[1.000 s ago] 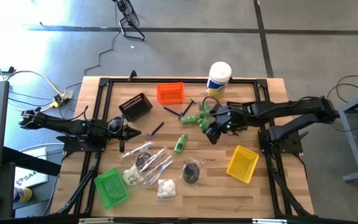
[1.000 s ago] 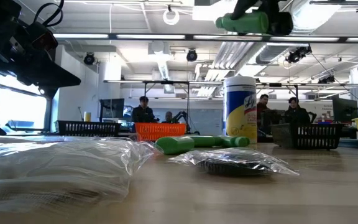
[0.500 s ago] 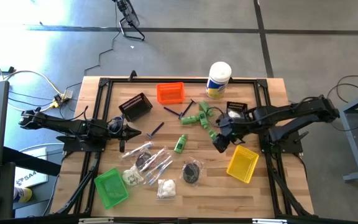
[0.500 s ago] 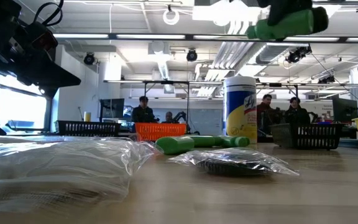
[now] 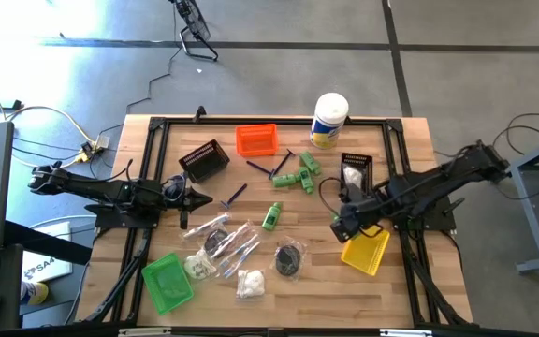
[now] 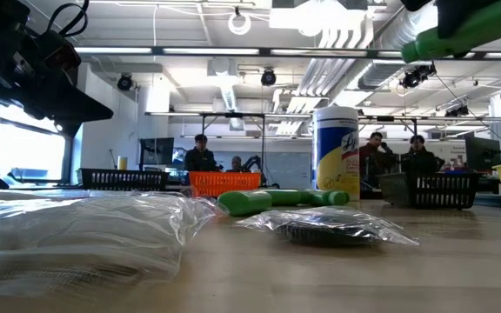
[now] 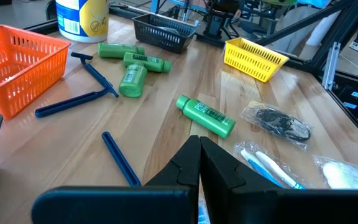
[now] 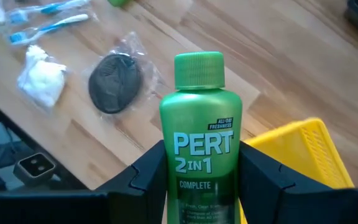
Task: Pick & Place Travel size toiletries
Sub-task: Put the green shampoo bottle into the yellow bin
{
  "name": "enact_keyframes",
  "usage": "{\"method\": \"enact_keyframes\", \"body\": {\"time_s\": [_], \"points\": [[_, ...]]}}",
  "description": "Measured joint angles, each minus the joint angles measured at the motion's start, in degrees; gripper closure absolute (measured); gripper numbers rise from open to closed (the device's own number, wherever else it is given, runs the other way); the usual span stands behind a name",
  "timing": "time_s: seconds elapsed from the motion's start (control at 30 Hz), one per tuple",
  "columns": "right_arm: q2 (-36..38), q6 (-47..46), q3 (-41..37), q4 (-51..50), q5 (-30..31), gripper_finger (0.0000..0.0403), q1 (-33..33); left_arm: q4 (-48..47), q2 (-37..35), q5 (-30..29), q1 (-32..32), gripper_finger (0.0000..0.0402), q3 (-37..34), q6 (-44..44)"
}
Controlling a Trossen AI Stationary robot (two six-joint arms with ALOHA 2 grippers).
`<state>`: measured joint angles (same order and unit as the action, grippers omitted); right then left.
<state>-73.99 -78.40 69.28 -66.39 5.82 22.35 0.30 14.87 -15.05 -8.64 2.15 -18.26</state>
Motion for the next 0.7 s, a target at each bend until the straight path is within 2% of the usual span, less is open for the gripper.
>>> {"method": "enact_keyframes", "body": {"time_s": [0.4,0.7], "points": [[-1.8,-16.5,0.0,-8.1,4.4,0.0259,7.1,0.0,0.0,0.0,0.0,0.0398,0.0,0.0],[-5.9,-20.8,0.0,-10.3,4.3,0.0259,9.7,0.0,0.0,0.0,0.0,0.0398,0.0,0.0]]}}
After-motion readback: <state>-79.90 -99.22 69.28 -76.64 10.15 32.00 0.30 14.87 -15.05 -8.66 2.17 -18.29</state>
